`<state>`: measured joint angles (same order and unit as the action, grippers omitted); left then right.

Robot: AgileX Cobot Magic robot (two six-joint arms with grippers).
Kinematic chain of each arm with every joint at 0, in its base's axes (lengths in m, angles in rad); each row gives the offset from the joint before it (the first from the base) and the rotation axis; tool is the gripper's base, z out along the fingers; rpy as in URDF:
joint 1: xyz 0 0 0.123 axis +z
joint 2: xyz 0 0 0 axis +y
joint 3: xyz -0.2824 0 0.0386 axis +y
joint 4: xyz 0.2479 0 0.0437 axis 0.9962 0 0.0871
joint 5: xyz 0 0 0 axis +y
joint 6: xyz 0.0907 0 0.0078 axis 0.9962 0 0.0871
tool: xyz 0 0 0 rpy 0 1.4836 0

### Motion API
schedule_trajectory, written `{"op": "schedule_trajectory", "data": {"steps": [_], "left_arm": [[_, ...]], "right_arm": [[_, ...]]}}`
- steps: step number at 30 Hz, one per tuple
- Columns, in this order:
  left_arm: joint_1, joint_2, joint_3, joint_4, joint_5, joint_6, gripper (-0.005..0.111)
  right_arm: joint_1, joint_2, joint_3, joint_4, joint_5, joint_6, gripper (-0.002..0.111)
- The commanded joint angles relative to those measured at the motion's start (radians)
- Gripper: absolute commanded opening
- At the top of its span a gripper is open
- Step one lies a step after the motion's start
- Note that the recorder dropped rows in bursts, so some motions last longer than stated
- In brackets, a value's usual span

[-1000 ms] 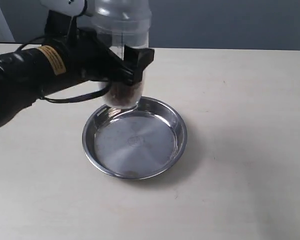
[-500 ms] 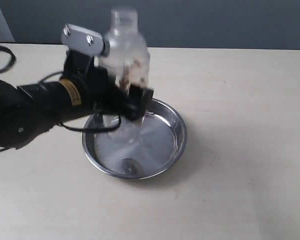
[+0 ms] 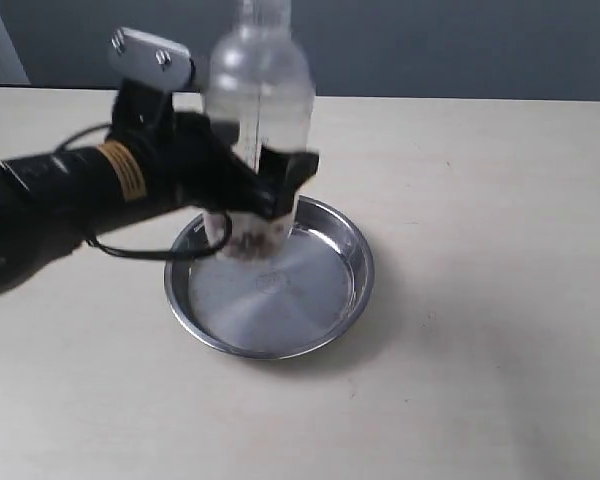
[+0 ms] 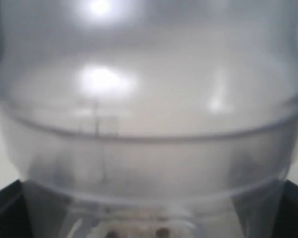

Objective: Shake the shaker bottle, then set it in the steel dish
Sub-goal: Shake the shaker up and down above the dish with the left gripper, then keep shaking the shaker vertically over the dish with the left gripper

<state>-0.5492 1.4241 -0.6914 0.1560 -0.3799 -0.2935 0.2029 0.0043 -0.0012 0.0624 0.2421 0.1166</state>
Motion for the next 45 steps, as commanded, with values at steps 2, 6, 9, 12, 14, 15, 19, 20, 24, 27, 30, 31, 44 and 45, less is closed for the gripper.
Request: {"op": "schedule_trajectory", "data": {"steps": [2, 6, 9, 12, 14, 15, 19, 20, 24, 27, 30, 31, 44, 45], "left_arm": [[-0.003, 0.108, 0.03, -0.015, -0.075, 0.015, 0.0], [-0.004, 0.098, 0.02, -0.014, -0.182, -0.046, 0.0], [-0.013, -0.012, -0.021, 0.055, -0.214, -0.042, 0.0], [-0.011, 0.076, 0.019, 0.008, -0.12, 0.015, 0.0], [-0.007, 0.162, 0.04, -0.076, -0.103, 0.032, 0.0], [-0.007, 0.165, 0.04, -0.08, -0.13, 0.017, 0.0], [-0.013, 0.007, -0.02, 0.048, -0.272, -0.021, 0.0], [-0.013, -0.008, -0.025, 0.037, -0.242, -0.009, 0.0], [-0.008, 0.153, 0.026, -0.055, -0.067, 0.062, 0.0], [-0.003, 0.15, 0.019, -0.043, -0.121, 0.018, 0.0], [-0.003, 0.015, -0.024, 0.047, -0.216, -0.014, 0.0], [-0.003, -0.006, -0.029, 0.03, -0.21, -0.005, 0.0], [-0.011, 0.067, 0.004, -0.004, -0.161, 0.04, 0.0], [-0.011, 0.116, 0.018, -0.031, -0.136, 0.057, 0.0]], "right_arm": [[-0.004, -0.004, 0.001, -0.008, -0.01, 0.0, -0.001], [-0.004, -0.004, 0.001, -0.008, -0.012, 0.0, -0.001], [-0.004, -0.004, 0.001, -0.008, -0.012, 0.0, -0.001], [-0.004, -0.004, 0.001, -0.008, -0.012, 0.0, -0.001], [-0.004, -0.004, 0.001, -0.008, -0.012, 0.0, -0.001], [-0.004, -0.004, 0.001, -0.008, -0.012, 0.0, -0.001], [-0.004, -0.004, 0.001, -0.008, -0.012, 0.0, -0.001], [-0.004, -0.004, 0.001, -0.008, -0.012, 0.0, -0.001], [-0.004, -0.004, 0.001, -0.008, -0.014, 0.0, -0.001], [-0.004, -0.004, 0.001, -0.008, -0.012, 0.0, -0.001], [-0.004, -0.004, 0.001, -0.008, -0.012, 0.0, -0.001], [-0.004, -0.004, 0.001, -0.008, -0.012, 0.0, -0.001], [-0.004, -0.004, 0.001, -0.005, -0.012, 0.0, -0.001], [-0.004, -0.004, 0.001, -0.003, -0.012, 0.0, -0.001]]}}
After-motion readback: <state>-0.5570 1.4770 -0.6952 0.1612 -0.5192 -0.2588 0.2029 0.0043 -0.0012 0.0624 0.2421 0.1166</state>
